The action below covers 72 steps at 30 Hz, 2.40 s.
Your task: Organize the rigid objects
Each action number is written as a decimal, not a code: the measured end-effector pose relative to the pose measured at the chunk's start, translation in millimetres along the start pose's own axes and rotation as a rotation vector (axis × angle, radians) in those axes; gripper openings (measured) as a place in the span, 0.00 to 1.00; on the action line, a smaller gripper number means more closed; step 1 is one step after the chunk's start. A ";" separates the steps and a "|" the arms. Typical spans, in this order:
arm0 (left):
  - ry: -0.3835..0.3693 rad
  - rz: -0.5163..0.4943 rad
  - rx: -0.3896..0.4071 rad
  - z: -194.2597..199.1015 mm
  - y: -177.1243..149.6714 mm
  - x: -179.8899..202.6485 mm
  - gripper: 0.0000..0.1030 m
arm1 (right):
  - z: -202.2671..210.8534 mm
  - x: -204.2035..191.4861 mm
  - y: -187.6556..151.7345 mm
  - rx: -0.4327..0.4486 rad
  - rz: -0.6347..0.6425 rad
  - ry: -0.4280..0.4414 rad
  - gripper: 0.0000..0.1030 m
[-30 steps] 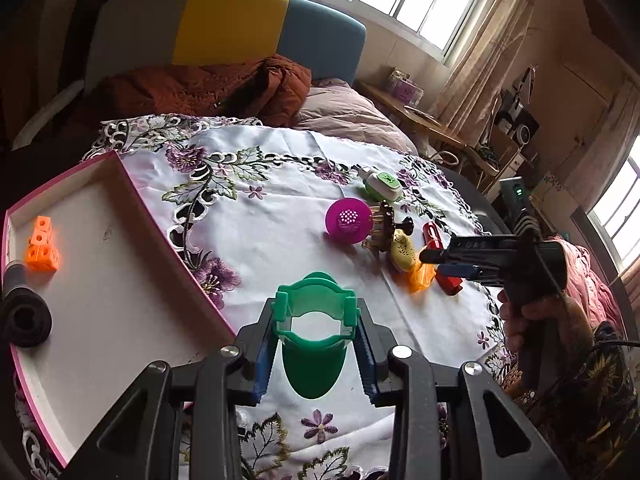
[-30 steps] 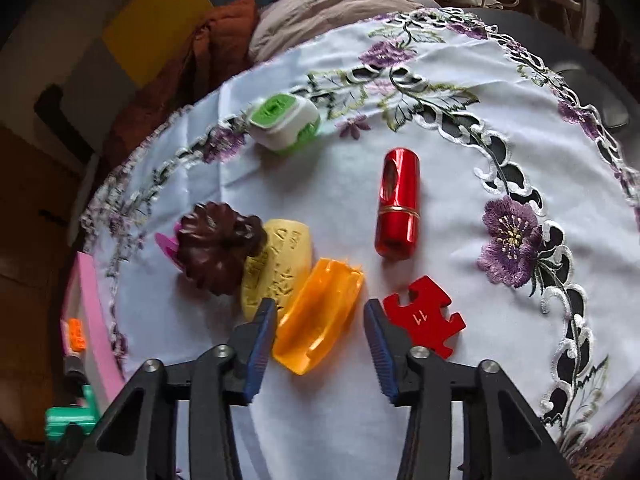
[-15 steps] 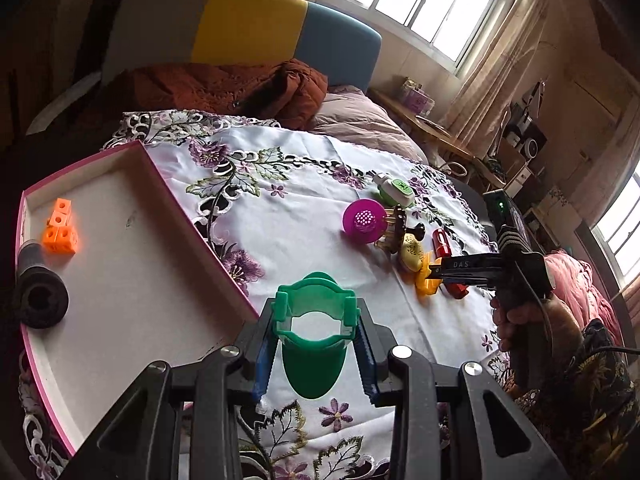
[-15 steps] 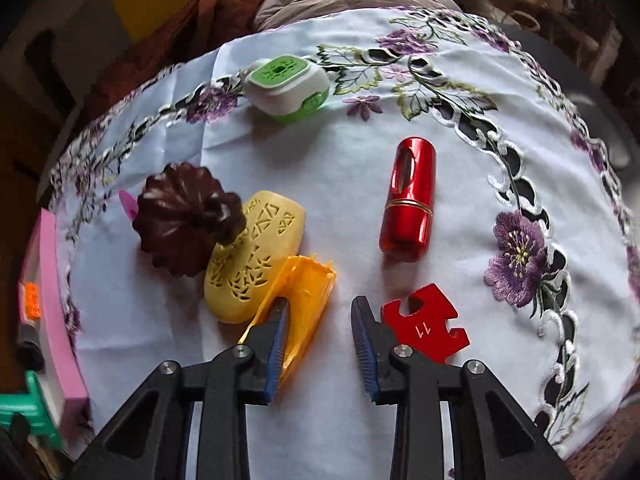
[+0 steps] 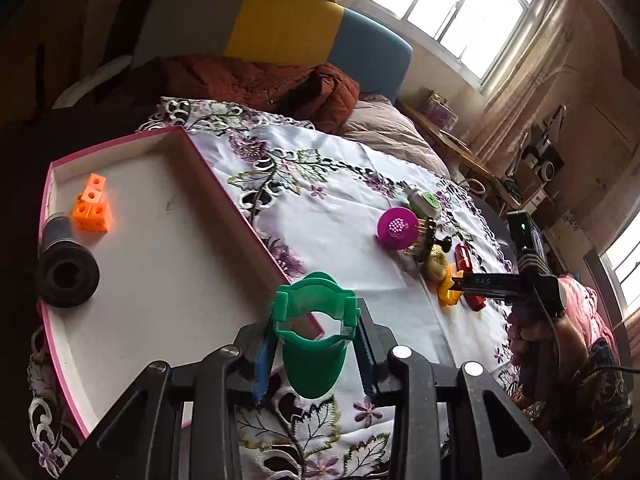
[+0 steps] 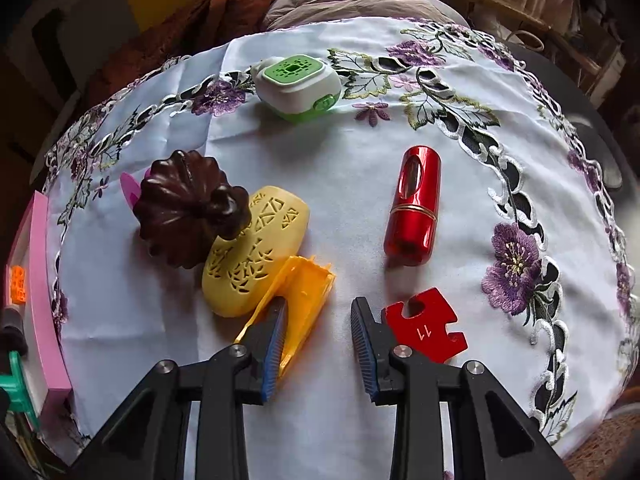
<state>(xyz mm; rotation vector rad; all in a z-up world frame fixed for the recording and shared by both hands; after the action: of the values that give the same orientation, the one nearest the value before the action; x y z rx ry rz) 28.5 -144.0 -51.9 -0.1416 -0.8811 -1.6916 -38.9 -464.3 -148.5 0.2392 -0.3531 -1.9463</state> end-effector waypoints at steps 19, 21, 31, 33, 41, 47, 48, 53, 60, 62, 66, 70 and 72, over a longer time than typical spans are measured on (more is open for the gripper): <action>0.074 0.191 0.068 8.7 68.7 -78.1 0.34 | 0.8 -16.2 1.5 -0.001 0.101 -0.057 0.15; 0.089 0.212 0.073 3.2 81.6 -86.0 0.34 | 2.0 -17.1 0.4 0.000 0.104 -0.057 0.15; 0.206 0.208 0.092 -40.9 125.5 -111.4 0.34 | 2.2 -18.8 0.4 0.004 0.121 -0.063 0.15; 0.243 0.183 0.091 -49.5 132.0 -115.4 0.34 | 2.3 -18.6 0.3 0.005 0.125 -0.064 0.15; 0.248 0.205 0.094 -39.6 123.6 -118.5 0.45 | 2.2 -19.1 0.1 0.007 0.135 -0.069 0.15; 0.313 0.159 0.157 -2.7 88.2 -105.1 0.45 | 2.7 -21.9 -0.1 0.008 0.159 -0.085 0.15; 0.317 0.154 0.162 2.9 80.1 -102.4 0.45 | 2.8 -22.9 -0.1 0.008 0.165 -0.090 0.15; 0.333 0.122 0.186 21.2 53.0 -89.4 0.45 | 3.5 -24.9 -1.5 0.007 0.174 -0.099 0.15; 0.353 0.071 0.203 37.0 32.5 -76.6 0.45 | 3.3 -25.7 -2.0 0.008 0.194 -0.114 0.15; 0.349 0.073 0.202 39.4 29.8 -75.7 0.45 | 3.7 -26.4 -2.3 0.009 0.200 -0.117 0.15; 0.351 0.078 0.198 40.6 25.8 -75.4 0.45 | 5.1 -30.7 -3.7 0.015 0.221 -0.124 0.15; 0.351 0.086 0.184 40.6 20.9 -75.6 0.45 | 6.2 -38.2 -4.3 0.022 0.256 -0.113 0.15; 0.351 0.088 0.180 40.7 18.8 -76.3 0.45 | 6.4 -41.0 -4.5 0.025 0.267 -0.105 0.15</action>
<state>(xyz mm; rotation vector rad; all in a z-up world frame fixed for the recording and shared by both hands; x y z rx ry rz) 55.9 -59.9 -53.9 0.2291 -0.7450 -1.4886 -29.0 -424.0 -143.9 0.1002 -0.4544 -1.6951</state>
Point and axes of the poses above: each gripper's, at about its wrist camera, not at the fingertips, and z roughly against the way its jaws point, x to its right, y to its top, the point moved 4 cm from there along -z, roughly the way its jaws point, and after that the axes turned 15 degrees about z, right-handed, at the moved point
